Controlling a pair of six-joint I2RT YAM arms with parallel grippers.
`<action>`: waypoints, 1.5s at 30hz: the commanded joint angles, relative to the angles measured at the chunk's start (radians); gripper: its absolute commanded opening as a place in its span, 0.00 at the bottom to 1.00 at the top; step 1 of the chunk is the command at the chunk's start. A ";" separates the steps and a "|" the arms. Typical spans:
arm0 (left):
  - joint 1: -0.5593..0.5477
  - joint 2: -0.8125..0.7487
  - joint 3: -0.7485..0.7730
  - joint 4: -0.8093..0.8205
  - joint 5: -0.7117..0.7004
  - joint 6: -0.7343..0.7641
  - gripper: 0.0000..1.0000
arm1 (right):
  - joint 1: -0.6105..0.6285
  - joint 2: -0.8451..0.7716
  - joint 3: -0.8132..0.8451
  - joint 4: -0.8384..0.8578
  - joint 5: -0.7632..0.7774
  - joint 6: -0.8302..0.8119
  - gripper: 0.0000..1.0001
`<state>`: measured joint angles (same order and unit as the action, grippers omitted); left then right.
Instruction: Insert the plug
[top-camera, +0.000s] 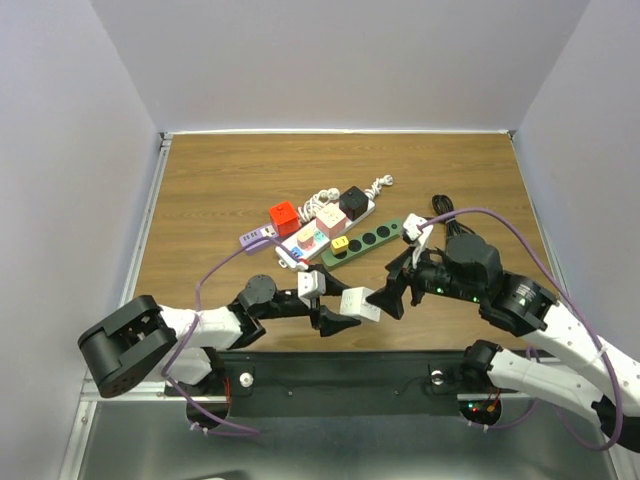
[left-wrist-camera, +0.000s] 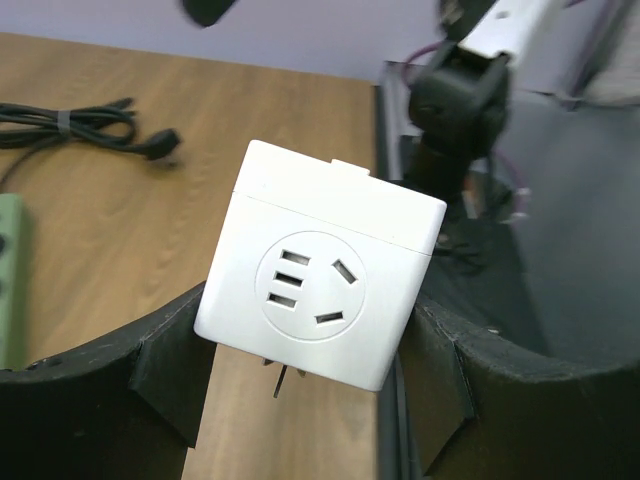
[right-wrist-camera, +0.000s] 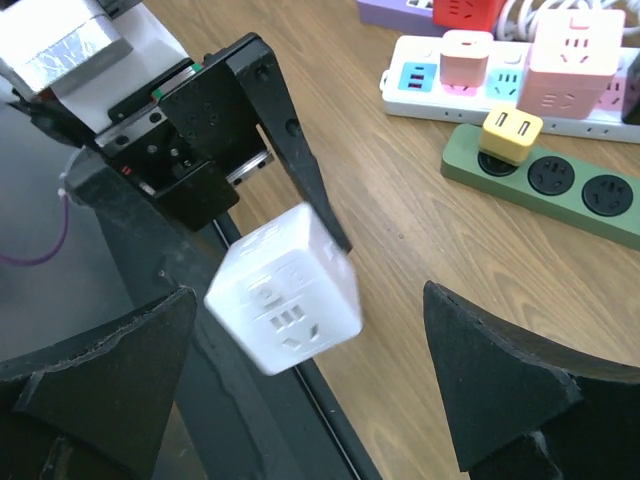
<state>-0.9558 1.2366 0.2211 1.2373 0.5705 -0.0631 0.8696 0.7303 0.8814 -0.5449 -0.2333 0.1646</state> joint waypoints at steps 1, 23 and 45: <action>0.011 0.009 0.053 0.276 0.228 -0.214 0.00 | -0.003 0.032 -0.001 0.095 -0.054 -0.048 1.00; 0.186 0.293 0.100 0.843 0.424 -0.644 0.00 | 0.042 0.136 -0.035 0.131 -0.087 -0.014 0.98; 0.186 0.044 0.067 0.617 0.387 -0.501 0.00 | 0.043 0.190 -0.102 0.260 -0.185 0.058 0.88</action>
<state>-0.7704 1.3251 0.2886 1.2869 0.9382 -0.5766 0.9051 0.9001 0.7860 -0.3679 -0.3630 0.2035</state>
